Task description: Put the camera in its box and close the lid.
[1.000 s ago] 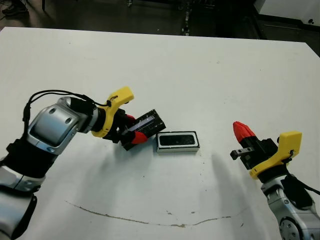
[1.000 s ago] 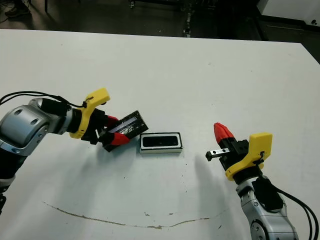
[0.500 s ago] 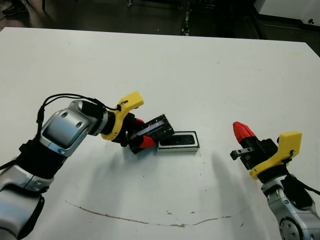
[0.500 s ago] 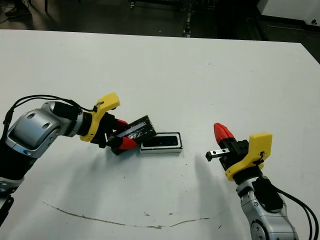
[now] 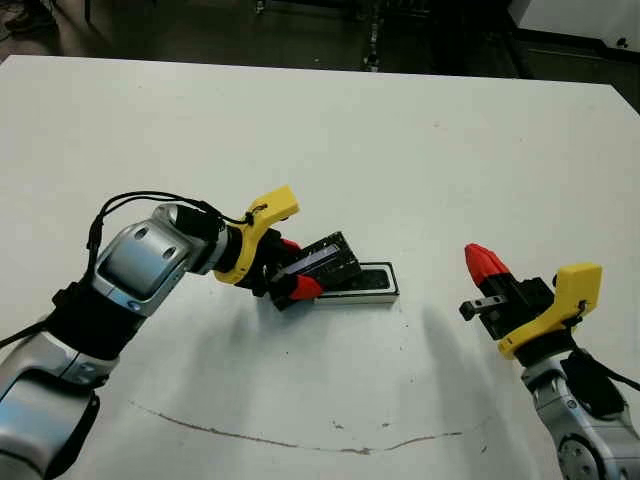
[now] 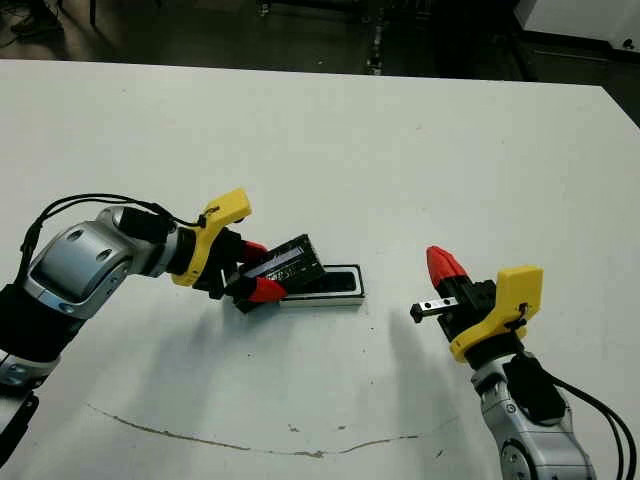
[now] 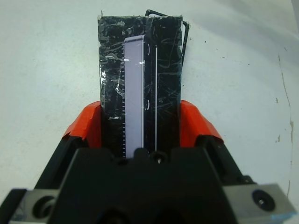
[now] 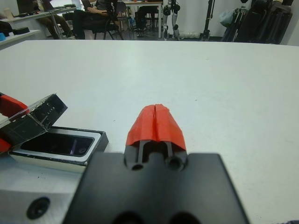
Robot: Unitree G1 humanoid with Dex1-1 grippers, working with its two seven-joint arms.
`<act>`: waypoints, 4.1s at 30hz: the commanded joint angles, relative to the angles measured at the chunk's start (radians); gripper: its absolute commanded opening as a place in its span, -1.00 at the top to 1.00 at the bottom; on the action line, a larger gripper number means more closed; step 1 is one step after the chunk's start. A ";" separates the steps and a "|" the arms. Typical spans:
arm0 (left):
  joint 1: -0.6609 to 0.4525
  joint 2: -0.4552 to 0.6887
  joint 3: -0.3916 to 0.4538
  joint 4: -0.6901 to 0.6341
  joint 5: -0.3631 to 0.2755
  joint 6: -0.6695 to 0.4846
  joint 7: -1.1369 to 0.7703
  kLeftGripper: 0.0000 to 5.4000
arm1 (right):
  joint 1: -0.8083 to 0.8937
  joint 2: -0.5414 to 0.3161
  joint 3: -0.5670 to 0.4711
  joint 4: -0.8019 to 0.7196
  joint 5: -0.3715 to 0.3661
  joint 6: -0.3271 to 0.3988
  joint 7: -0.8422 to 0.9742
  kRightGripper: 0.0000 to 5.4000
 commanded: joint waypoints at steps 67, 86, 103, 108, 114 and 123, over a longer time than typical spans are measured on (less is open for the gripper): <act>0.017 -0.235 -0.091 0.164 0.100 -0.176 -0.024 -0.18 | 0.002 -0.017 -0.020 -0.004 0.029 0.012 -0.012 1.00; 0.003 -0.244 -0.142 0.217 0.161 -0.300 -0.066 -0.18 | 0.004 -0.022 -0.021 -0.008 0.017 0.021 -0.007 1.00; -0.006 -0.244 -0.169 0.252 0.221 -0.409 -0.090 -0.18 | -0.001 -0.022 -0.017 -0.006 0.017 0.014 -0.001 1.00; -0.013 -0.261 -0.172 0.277 0.223 -0.403 -0.095 -0.18 | 0.001 -0.020 -0.015 -0.008 0.020 0.013 0.000 1.00; -0.033 -0.292 -0.169 0.307 0.217 -0.331 -0.089 -0.18 | 0.004 -0.021 -0.013 -0.010 0.015 0.014 -0.003 1.00; -0.067 -0.342 -0.147 0.375 0.209 -0.244 -0.086 -0.18 | 0.003 -0.022 -0.011 -0.013 0.023 0.022 -0.003 1.00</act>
